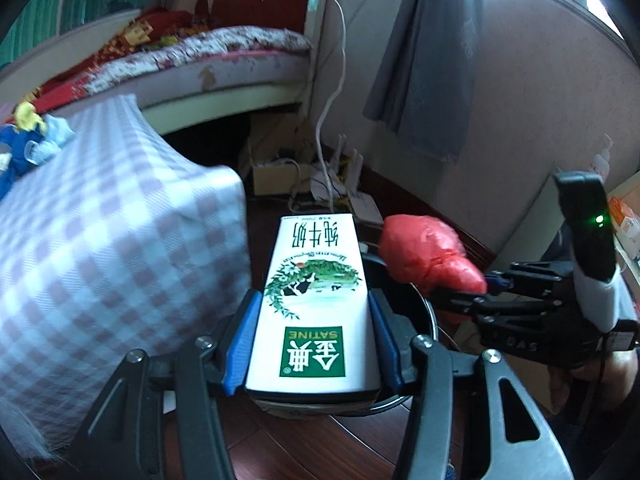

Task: Collect trash
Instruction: 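Carry carton and red bag over the black bucket and open both tools, then move both tools back over the table toward the remaining trash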

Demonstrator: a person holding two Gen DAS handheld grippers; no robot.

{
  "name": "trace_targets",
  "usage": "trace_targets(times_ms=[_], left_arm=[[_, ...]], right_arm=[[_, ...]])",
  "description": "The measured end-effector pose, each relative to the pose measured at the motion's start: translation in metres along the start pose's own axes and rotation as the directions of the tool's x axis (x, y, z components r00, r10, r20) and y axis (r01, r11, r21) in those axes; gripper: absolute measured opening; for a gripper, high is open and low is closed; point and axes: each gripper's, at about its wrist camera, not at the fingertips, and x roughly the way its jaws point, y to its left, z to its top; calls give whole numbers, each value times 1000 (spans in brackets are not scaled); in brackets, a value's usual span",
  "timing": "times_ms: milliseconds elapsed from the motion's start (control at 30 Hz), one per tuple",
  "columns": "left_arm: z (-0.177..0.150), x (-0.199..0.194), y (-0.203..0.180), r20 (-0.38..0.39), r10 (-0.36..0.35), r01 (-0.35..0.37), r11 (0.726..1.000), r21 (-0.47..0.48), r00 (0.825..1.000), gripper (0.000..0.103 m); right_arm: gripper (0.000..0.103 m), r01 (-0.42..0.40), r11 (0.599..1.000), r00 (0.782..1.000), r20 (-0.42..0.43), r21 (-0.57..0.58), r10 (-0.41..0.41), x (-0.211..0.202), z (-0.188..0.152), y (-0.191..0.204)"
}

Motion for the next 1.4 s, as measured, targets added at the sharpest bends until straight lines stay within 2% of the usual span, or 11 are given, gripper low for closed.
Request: trace_targets(times_ms=[67, 100, 133, 200, 267, 300, 333, 367, 500, 767, 1400], left_arm=[[-1, 9, -1, -23, -39, 38, 999, -13, 999, 55], [-3, 16, -3, -53, -75, 74, 997, -15, 996, 61], [-6, 19, -4, -66, -66, 65, 998, -13, 996, 72], [-13, 21, -3, -85, -11, 10, 1000, -12, 996, 84], [-22, 18, 1, -94, 40, -42, 999, -27, 995, 91], [-24, 17, 3, -95, 77, -80, 996, -28, 993, 99], [-28, 15, 4, -95, 110, -113, 993, -28, 989, 102], [-29, 14, 6, -94, 122, -126, 992, -31, 988, 102], [-35, 9, 10, -99, 172, -176, 984, -38, 980, 102], [-25, 5, 20, -86, 192, -195, 980, -38, 978, 102], [-24, -53, 43, -1, 250, -249, 963, -104, 968, 102]], right_arm=[[33, -3, 1000, 1000, -13, -8, 3, 9, 0, -1], [45, 18, 1000, 999, -34, -9, -19, 16, 0, -3], [64, 55, 998, 996, -64, 4, -55, 25, -1, -7], [73, 75, 997, 994, -83, 24, -73, 31, -6, -15], [82, 99, 994, 991, -98, 42, -95, 34, -10, -20], [91, 101, 994, 991, -92, 48, -97, 32, -11, -22], [98, 105, 993, 991, -85, 48, -100, 31, -10, -22], [100, 113, 993, 991, -79, 46, -109, 30, -10, -20], [102, 143, 989, 988, -67, 40, -141, 26, -10, -14], [102, 152, 987, 987, -54, 46, -150, 21, -12, -3], [102, 164, 985, 984, 58, 55, -167, -21, -10, 40]])
